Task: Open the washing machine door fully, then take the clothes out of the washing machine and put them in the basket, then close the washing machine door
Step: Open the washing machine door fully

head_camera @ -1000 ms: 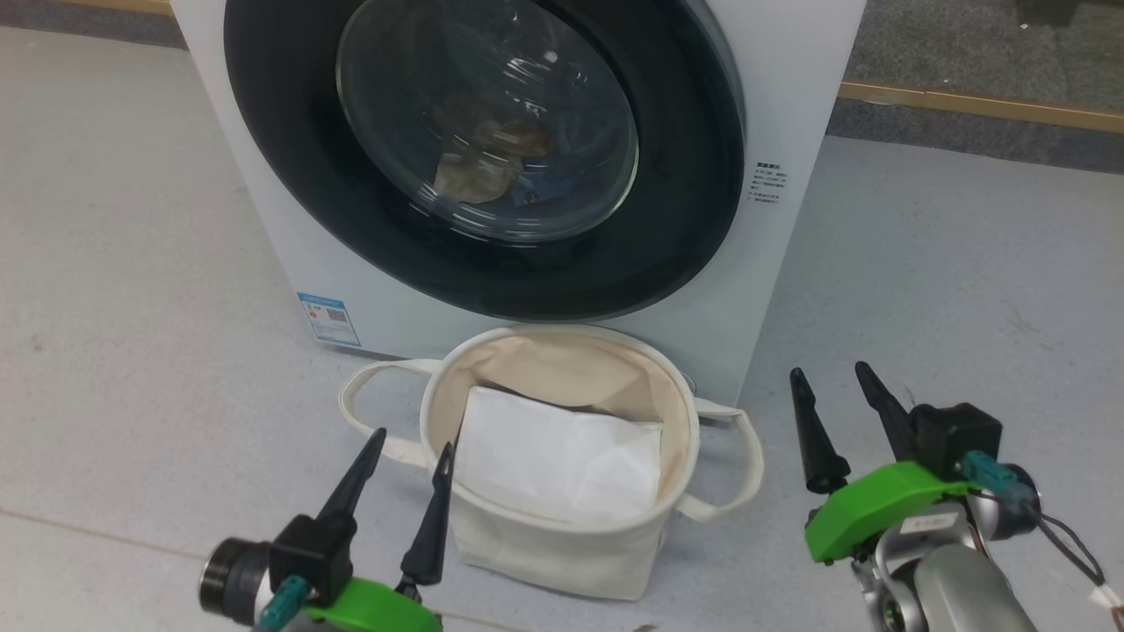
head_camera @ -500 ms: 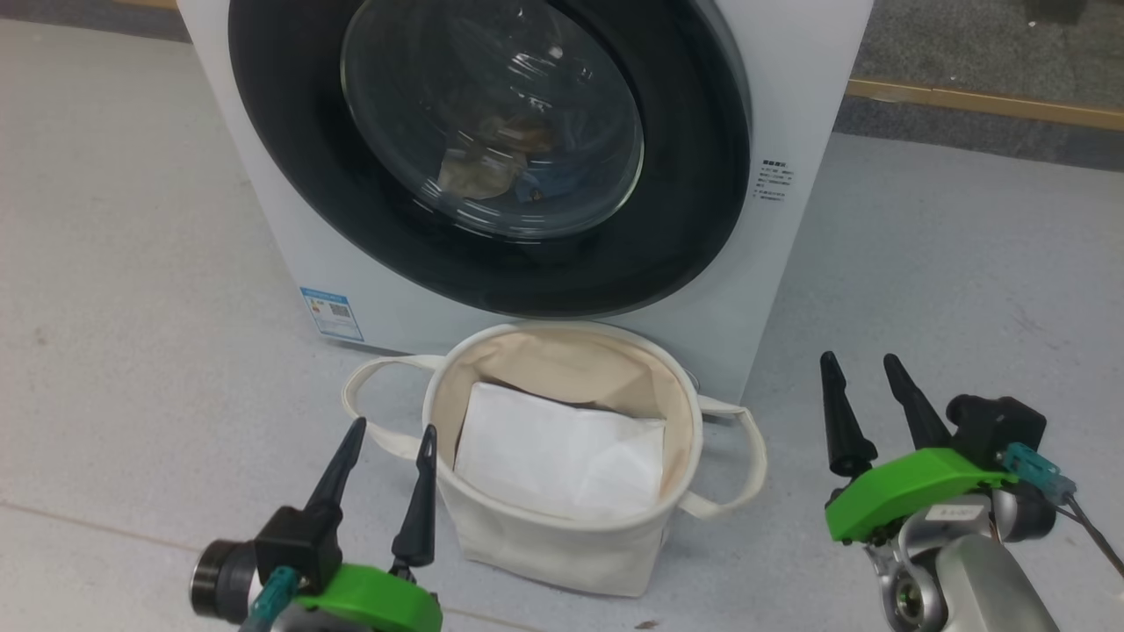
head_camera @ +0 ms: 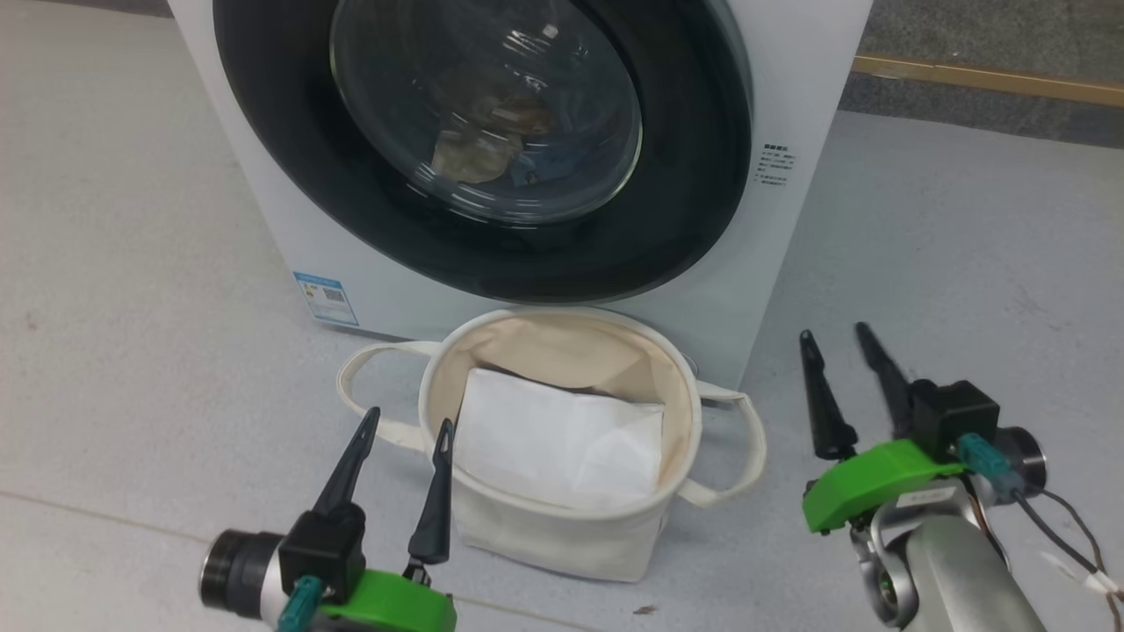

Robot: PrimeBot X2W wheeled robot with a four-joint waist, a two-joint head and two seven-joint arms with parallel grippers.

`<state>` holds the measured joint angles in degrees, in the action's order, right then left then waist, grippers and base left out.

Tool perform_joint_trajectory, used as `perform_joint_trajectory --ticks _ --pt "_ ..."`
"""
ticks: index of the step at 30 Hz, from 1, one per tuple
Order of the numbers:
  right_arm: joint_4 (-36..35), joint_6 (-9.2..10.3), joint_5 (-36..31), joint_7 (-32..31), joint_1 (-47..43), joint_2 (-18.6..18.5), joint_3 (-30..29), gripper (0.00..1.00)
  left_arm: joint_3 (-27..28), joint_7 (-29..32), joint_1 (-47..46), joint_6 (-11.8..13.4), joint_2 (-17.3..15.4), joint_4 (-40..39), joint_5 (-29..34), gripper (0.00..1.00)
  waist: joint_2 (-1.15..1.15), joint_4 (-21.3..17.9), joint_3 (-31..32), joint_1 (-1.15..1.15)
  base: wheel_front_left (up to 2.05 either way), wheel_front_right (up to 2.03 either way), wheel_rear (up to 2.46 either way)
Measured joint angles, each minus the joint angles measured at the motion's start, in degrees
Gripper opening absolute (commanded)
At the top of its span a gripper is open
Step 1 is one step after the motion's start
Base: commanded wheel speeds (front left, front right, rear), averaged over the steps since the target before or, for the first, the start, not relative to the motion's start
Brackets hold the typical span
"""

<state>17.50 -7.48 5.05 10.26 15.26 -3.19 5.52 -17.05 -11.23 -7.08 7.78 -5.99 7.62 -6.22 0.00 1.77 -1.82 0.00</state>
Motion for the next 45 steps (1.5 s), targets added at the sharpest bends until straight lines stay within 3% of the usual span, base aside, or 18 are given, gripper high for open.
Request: perform_joint_trajectory --ticks 6,10,14,17,20,24,32,45 --pt "0.81 0.0 -0.44 1.24 0.01 0.01 0.75 0.0 -0.49 -0.07 -0.03 0.36 0.0 0.02 0.08 1.0 0.0 0.4 -0.59 0.0 0.0 0.0 0.0" --pt "1.55 0.0 5.42 1.15 0.09 0.01 0.8 0.0 -0.7 -0.47 -0.05 0.55 -0.09 0.14 0.08 1.0 0.0 0.62 -0.8 0.0 0.0 0.0 0.0" --pt "2.91 0.0 20.85 -1.7 1.27 0.02 -0.48 0.0 -0.91 -0.47 -0.13 0.88 -0.3 0.31 0.66 1.0 0.0 0.69 -1.11 0.0 0.0 0.0 0.0" --pt "5.03 0.0 39.35 -6.35 3.7 0.01 -3.47 0.0 -1.45 -0.47 -0.51 1.3 -0.35 0.46 1.02 1.0 0.0 0.66 -1.57 0.0 0.0 0.0 0.0" --pt "7.72 0.01 53.55 -12.29 7.82 0.01 -6.13 0.0 -2.29 -0.47 -1.49 1.71 -0.51 0.46 2.08 1.0 0.0 0.56 -2.77 0.0 0.0 0.0 0.0" --pt "13.62 0.01 64.27 -18.53 16.29 0.03 -11.32 0.0 -2.97 -0.46 -3.14 1.82 -0.59 0.53 3.24 1.0 0.0 0.44 -5.01 0.0 0.0 0.0 0.0" --pt "26.73 0.02 75.41 -31.55 33.44 -1.7 -19.18 0.0 -4.41 -0.46 -7.92 1.88 -0.02 0.7 4.09 1.0 0.0 1.23 -11.67 0.0 0.0 0.0 0.0" --pt "43.98 0.02 82.29 -43.03 50.48 -7.8 -23.25 0.0 -6.13 -1.26 -13.08 2.29 1.38 3.26 3.92 1.0 0.0 5.62 -19.73 0.0 0.0 0.0 0.0"
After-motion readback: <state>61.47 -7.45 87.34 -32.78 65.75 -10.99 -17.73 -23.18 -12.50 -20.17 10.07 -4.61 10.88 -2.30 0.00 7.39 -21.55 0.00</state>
